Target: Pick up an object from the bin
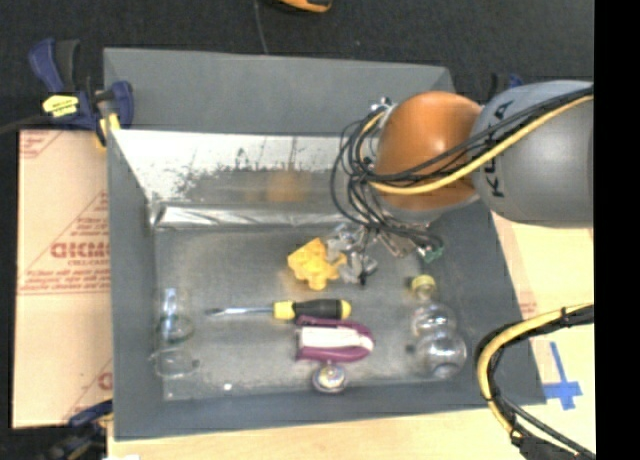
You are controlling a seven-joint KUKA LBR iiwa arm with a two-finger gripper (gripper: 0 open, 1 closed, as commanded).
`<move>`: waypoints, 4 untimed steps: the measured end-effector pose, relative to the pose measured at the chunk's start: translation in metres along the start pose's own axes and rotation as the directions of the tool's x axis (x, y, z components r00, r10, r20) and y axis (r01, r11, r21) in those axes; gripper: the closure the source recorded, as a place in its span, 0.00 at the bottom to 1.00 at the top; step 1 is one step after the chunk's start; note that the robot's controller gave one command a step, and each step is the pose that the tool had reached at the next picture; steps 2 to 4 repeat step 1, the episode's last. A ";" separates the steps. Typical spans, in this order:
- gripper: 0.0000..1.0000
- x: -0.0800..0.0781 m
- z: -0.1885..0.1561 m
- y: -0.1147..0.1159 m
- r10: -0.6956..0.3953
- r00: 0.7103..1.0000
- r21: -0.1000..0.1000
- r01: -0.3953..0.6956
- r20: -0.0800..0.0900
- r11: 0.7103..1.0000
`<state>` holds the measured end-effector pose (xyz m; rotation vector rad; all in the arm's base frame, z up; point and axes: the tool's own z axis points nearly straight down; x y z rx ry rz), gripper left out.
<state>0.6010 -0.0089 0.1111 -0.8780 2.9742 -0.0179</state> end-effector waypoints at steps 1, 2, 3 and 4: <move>1.00 -0.006 -0.008 0.011 -0.007 1.000 -0.006 0.007 0.000 1.000; 1.00 -0.006 -0.008 0.011 -0.007 1.000 -0.006 0.007 0.000 1.000; 1.00 -0.006 -0.008 0.011 -0.007 1.000 -0.006 0.007 0.000 1.000; 1.00 -0.006 -0.008 0.011 -0.007 1.000 -0.006 0.007 0.000 1.000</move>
Offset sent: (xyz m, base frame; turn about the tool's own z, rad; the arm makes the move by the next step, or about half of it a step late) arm -0.0017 0.0054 0.0419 -0.0078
